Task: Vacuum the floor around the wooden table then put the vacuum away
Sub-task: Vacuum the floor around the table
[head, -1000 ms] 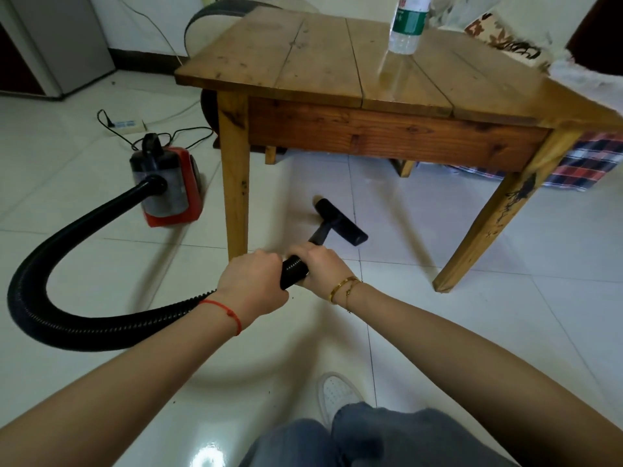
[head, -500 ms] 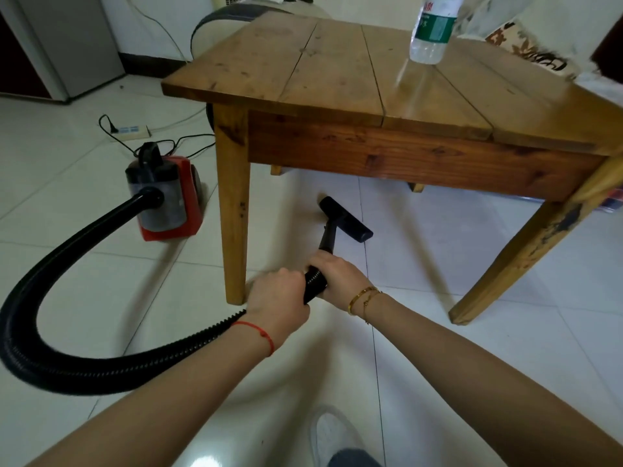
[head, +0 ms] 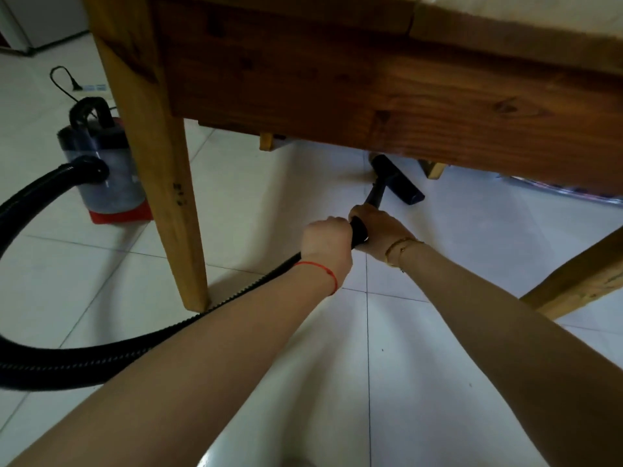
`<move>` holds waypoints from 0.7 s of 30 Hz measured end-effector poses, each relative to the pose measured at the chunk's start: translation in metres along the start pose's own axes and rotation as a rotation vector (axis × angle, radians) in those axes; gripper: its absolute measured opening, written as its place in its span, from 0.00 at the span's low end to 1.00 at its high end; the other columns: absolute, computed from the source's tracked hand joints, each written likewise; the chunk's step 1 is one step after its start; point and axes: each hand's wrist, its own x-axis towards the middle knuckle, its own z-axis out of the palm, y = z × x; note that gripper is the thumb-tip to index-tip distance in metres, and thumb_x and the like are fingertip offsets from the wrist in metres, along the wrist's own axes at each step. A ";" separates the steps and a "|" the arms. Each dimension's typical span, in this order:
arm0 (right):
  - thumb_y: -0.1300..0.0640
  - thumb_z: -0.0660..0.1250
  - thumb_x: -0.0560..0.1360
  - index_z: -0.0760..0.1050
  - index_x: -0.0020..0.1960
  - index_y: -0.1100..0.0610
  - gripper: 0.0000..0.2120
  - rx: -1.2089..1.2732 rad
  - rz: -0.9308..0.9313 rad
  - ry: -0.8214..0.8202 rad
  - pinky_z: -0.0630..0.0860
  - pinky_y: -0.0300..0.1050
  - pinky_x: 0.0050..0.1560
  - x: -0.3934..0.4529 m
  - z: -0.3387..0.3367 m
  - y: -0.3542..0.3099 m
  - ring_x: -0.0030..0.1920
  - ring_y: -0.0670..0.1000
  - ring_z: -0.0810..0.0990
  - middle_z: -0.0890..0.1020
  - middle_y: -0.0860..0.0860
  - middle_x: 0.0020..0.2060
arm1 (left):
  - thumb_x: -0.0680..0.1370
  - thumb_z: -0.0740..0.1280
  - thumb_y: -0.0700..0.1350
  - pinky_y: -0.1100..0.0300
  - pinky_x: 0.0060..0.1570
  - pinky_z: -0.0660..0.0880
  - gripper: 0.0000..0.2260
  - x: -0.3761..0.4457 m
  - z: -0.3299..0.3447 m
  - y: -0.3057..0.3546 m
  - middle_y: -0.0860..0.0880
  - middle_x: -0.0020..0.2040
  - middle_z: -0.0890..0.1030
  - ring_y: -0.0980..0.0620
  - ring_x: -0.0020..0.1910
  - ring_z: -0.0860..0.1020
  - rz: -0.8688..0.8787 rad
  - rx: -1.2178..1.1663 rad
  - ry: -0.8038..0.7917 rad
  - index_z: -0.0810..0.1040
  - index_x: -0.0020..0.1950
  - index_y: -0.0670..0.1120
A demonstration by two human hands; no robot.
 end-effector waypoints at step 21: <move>0.56 0.70 0.71 0.71 0.52 0.59 0.13 -0.062 -0.191 0.103 0.73 0.45 0.38 -0.040 0.005 -0.095 0.45 0.56 0.79 0.78 0.55 0.48 | 0.76 0.65 0.44 0.60 0.38 0.67 0.11 -0.080 -0.046 -0.070 0.46 0.50 0.79 0.46 0.46 0.80 -0.076 0.040 -0.027 0.75 0.58 0.46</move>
